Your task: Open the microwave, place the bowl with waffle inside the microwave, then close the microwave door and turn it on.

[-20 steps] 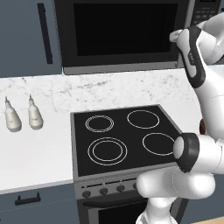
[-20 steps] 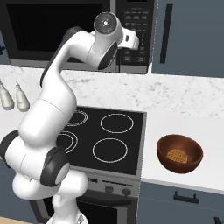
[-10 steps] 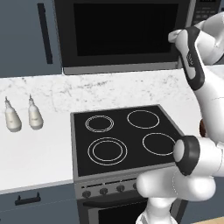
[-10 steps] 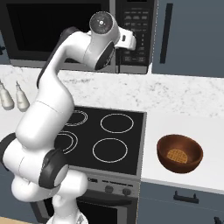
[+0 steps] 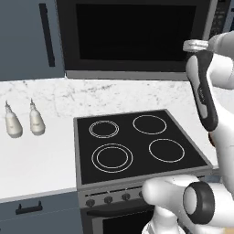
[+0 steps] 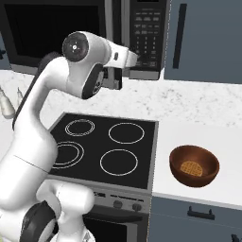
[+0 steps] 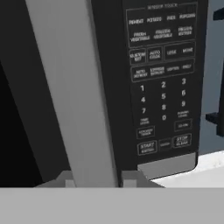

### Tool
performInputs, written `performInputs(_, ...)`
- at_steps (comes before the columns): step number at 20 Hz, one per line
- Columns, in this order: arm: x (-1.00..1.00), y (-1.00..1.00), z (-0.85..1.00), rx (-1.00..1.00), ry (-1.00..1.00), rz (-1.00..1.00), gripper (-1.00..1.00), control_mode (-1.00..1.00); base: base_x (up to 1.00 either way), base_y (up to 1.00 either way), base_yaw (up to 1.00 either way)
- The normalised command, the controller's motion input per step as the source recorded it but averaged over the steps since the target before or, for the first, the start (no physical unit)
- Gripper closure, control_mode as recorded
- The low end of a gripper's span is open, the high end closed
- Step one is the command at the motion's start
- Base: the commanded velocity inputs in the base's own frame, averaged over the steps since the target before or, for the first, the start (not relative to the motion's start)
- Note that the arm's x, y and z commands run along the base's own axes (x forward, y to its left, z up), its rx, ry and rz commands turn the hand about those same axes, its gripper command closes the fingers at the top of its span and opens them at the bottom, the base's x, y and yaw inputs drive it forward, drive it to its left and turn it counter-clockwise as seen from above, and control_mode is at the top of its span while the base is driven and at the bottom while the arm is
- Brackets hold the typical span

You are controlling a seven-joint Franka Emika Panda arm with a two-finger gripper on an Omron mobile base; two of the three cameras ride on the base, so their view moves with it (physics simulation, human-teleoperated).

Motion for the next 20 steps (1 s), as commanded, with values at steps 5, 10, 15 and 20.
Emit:
performInputs(5, -1.0, 0.22, 0.0, -0.02, 0.02, -0.49, 1.0, -1.0, 0.0, 0.0, 0.0)
performInputs(10, -1.0, 0.48, 0.0, -0.13, -0.07, -0.31, 1.0, -1.0, 0.0, 0.0, 0.0)
performInputs(15, -1.0, 0.92, -0.01, -0.23, -0.14, -0.16, 1.0, -1.0, 0.0, 0.0, 0.0)
performInputs(20, -1.0, 1.0, -0.02, -0.25, -0.23, -0.12, 1.0, -1.0, 0.0, 0.0, 0.0)
